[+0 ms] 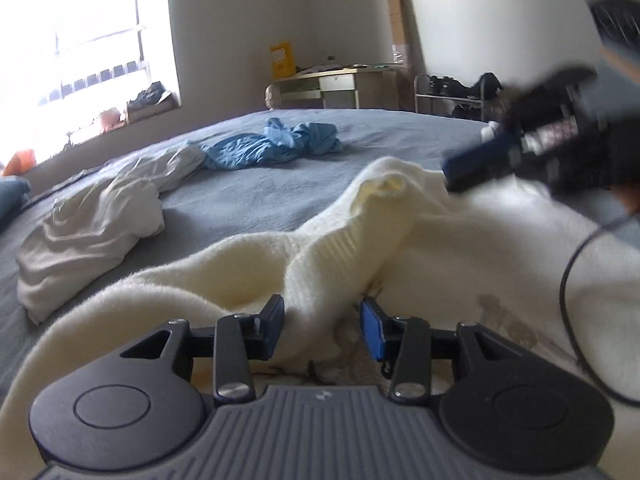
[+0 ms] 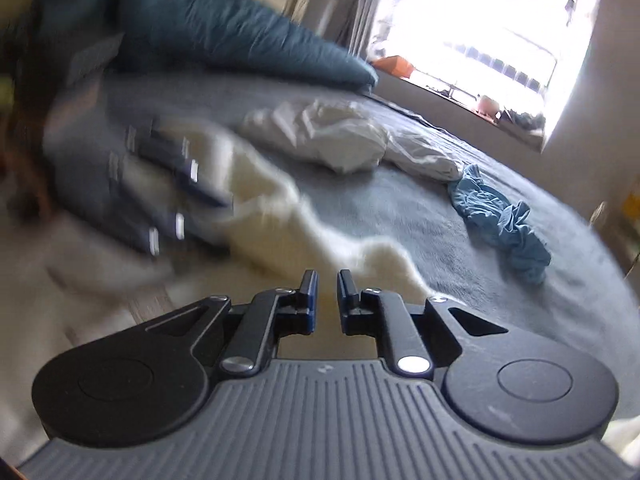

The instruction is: Fold clothes

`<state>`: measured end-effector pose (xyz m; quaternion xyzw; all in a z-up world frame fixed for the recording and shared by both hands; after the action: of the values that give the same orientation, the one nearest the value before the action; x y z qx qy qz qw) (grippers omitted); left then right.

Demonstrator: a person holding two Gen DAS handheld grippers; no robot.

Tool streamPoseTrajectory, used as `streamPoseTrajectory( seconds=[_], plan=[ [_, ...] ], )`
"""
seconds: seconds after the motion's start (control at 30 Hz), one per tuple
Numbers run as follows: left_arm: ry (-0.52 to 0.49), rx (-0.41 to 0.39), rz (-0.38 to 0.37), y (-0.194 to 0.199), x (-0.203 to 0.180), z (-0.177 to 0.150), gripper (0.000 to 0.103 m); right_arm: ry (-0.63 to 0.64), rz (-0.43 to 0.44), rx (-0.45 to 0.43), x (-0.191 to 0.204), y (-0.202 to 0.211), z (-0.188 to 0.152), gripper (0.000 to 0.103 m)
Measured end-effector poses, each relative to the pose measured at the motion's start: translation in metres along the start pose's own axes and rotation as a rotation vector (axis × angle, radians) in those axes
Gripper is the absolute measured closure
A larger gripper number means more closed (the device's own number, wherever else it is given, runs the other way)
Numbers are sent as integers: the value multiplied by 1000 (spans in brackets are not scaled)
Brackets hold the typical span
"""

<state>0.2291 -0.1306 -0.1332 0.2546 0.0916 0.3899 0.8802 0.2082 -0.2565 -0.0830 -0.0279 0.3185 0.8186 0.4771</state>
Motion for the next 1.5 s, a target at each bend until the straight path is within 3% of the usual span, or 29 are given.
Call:
streamPoseTrajectory(
  seconds=[0.07, 0.13, 0.23, 0.37, 0.5, 0.63, 0.93, 1.0, 1.03, 1.2, 1.37, 1.5],
  plan=[
    [-38, -10, 21, 1, -6, -3, 60, -22, 28, -32, -2, 4, 17, 89],
    [-103, -25, 43, 3, -16, -6, 60, -21, 61, -53, 1, -2, 34, 71],
    [-206, -44, 46, 9, -35, -13, 60, 28, 93, -42, 9, -27, 58, 62],
    [-237, -53, 38, 9, -39, -16, 61, 123, 135, 87, 21, -73, 58, 62],
    [-217, -50, 17, 9, -36, -17, 61, 237, 189, 260, 29, -98, 25, 62],
    [-212, -43, 7, 6, -36, -19, 61, 338, 185, 284, 36, -94, 14, 61],
    [-179, -38, -12, 4, -32, -20, 61, 602, 135, 266, 63, -112, 25, 61],
    [-175, -41, -14, 4, -31, -20, 61, 590, 98, 245, 58, -114, 31, 74],
    [-174, -42, -15, 4, -30, -20, 61, 582, 78, 233, 55, -115, 34, 96],
    [-166, -43, -20, 3, -28, -20, 60, 342, -30, 73, 15, -103, 66, 96],
    [-165, -48, -11, 3, -27, -19, 57, 68, -28, -11, -18, -106, 78, 97],
    [-119, -81, 6, 10, -17, -13, 50, -173, 22, -45, -45, -120, 80, 97]
  ],
)
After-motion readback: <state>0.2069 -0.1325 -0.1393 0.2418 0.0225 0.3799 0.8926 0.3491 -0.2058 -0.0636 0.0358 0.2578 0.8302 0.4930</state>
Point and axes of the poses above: each gripper's, at about its wrist camera, not at the fingertips, and y roughly against the way its jaws point, x to its left, z to its top, the point moved 7 cm from there along -y, roughly the way its jaws point, and after that the axes turned 8 degrees about y, right-handed, at the moved point
